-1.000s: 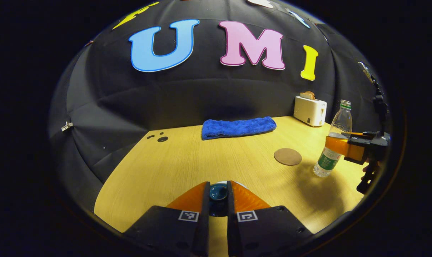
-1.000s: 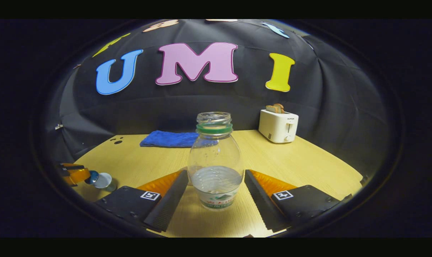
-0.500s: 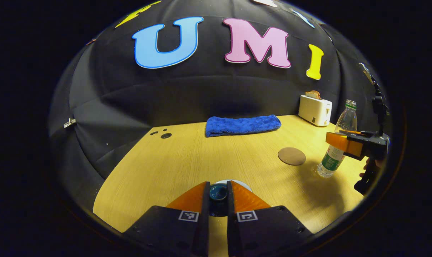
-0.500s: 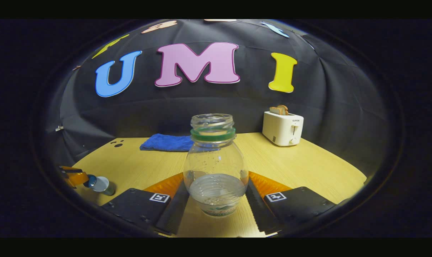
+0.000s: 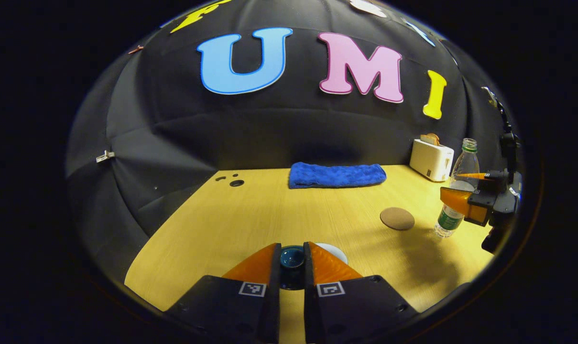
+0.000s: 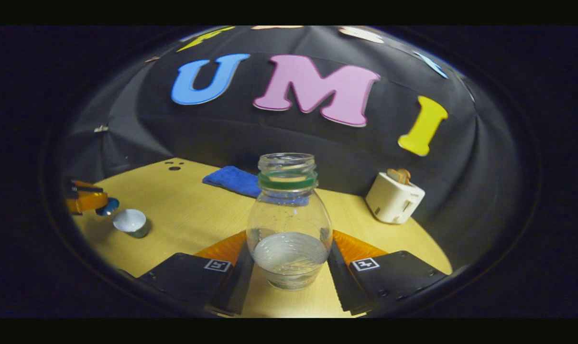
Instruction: Open the teacup lid with one hand, grasp the water bottle and pour water into the teacup with the other hand; after pouring, place the water bottle on the coaster and then close the teacup lid.
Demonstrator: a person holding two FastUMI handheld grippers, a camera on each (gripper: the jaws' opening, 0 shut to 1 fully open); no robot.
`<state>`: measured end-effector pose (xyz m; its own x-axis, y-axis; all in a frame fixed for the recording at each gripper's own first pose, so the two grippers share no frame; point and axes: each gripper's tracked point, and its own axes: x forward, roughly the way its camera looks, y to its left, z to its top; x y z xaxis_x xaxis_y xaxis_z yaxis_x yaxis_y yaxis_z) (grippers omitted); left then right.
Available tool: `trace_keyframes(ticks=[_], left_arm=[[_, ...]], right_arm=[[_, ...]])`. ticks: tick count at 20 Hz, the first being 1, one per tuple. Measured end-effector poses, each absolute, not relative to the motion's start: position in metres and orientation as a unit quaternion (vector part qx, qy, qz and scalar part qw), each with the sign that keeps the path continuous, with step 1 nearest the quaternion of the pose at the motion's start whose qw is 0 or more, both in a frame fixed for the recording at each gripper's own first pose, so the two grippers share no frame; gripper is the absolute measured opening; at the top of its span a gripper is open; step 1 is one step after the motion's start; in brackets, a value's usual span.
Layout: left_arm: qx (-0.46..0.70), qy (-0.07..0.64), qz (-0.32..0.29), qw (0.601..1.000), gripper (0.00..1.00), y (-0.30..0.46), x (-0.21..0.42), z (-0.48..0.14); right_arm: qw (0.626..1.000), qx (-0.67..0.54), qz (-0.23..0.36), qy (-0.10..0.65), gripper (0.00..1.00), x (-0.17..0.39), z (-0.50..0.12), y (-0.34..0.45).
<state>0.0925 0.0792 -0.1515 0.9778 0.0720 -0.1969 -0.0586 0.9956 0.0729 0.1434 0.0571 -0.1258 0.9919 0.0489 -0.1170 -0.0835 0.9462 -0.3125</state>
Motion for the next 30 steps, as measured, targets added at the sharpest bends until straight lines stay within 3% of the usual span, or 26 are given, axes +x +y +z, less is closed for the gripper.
trace_keyframes(ticks=[3, 4, 5, 9, 12, 13, 16, 23, 30], left_arm=[[0.025, 0.081, 0.049, 0.995, 0.24, 0.093, 0.082, -0.139], [0.025, 0.073, 0.054, 0.996, 0.2, 0.098, 0.078, -0.133], [0.025, 0.066, 0.06, 0.996, 0.24, 0.105, 0.073, -0.13], [0.005, 0.046, 0.077, 0.996, 0.24, 0.127, 0.057, -0.12], [-0.023, 0.042, 0.088, 0.995, 0.24, 0.144, 0.049, -0.121], [-0.028, 0.041, 0.092, 0.995, 0.2, 0.149, 0.047, -0.123], [-0.035, 0.042, 0.106, 0.993, 0.24, 0.166, 0.044, -0.129], [-0.059, 0.052, 0.13, 0.988, 0.24, 0.195, 0.041, -0.148], [-0.06, 0.055, 0.125, 0.989, 0.2, 0.196, 0.045, -0.15]], right_arm=[[0.961, -0.265, 0.07, 0.032, 0.76, 0.151, -0.113, 0.08], [0.954, -0.287, 0.084, 0.027, 0.76, 0.153, -0.11, 0.09], [0.946, -0.309, 0.095, 0.024, 0.76, 0.155, -0.11, 0.099], [0.906, -0.4, 0.138, 0.005, 0.76, 0.16, -0.111, 0.141], [0.875, -0.452, 0.175, -0.008, 0.76, 0.163, -0.125, 0.169], [0.866, -0.464, 0.187, -0.005, 0.76, 0.162, -0.134, 0.176], [0.839, -0.497, 0.22, -0.001, 0.76, 0.162, -0.158, 0.197], [0.782, -0.577, 0.235, 0.003, 0.75, 0.17, -0.192, 0.209], [0.78, -0.581, 0.234, 0.005, 0.76, 0.174, -0.193, 0.207]])
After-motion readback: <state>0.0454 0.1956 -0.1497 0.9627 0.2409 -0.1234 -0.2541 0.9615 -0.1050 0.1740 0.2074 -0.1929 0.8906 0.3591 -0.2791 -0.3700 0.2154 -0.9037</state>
